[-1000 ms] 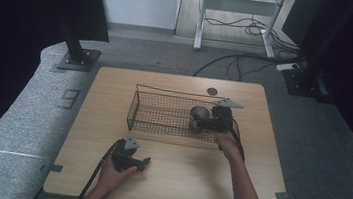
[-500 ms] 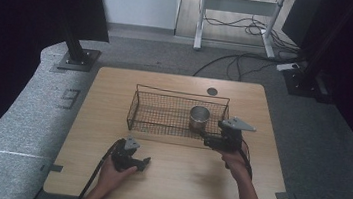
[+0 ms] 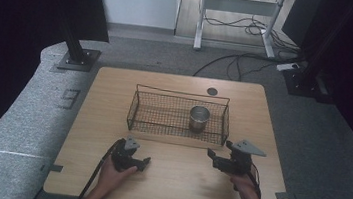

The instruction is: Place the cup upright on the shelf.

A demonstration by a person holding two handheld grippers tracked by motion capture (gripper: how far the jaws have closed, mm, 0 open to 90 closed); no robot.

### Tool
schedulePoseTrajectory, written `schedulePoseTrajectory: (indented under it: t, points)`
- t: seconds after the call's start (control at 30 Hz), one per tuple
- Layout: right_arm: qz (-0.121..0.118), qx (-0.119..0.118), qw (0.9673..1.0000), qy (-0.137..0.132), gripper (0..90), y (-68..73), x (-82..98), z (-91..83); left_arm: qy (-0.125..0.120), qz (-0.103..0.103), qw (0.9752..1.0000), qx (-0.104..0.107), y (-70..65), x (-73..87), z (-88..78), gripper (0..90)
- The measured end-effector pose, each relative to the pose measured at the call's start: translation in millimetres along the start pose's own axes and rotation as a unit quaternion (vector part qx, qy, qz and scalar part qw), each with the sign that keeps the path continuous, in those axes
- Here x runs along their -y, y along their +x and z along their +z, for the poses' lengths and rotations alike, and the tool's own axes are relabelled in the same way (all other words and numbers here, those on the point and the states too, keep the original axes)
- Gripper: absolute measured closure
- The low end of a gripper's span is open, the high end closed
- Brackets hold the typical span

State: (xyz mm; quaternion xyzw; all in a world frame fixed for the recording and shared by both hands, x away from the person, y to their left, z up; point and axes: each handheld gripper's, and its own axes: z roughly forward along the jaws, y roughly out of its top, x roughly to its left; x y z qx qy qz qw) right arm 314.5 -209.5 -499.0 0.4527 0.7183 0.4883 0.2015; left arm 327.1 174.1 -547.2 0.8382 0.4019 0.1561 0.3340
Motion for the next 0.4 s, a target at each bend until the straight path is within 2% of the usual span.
schedulePoseTrajectory:
  t: [0.17, 0.4]
  points:
    - [0.009, 0.003, 0.9999, 0.011, 16.6, -3.7, 13.9, 1.8, 0.000, 0.000, 1.0000, 0.000, 0.0, 0.0, 0.0, 14.7]
    - [0.003, 0.006, 0.9998, 0.020, 16.6, -3.3, 19.6, 5.0, 0.000, 0.000, 1.0000, 0.000, 0.0, 0.0, 0.0, 14.7]
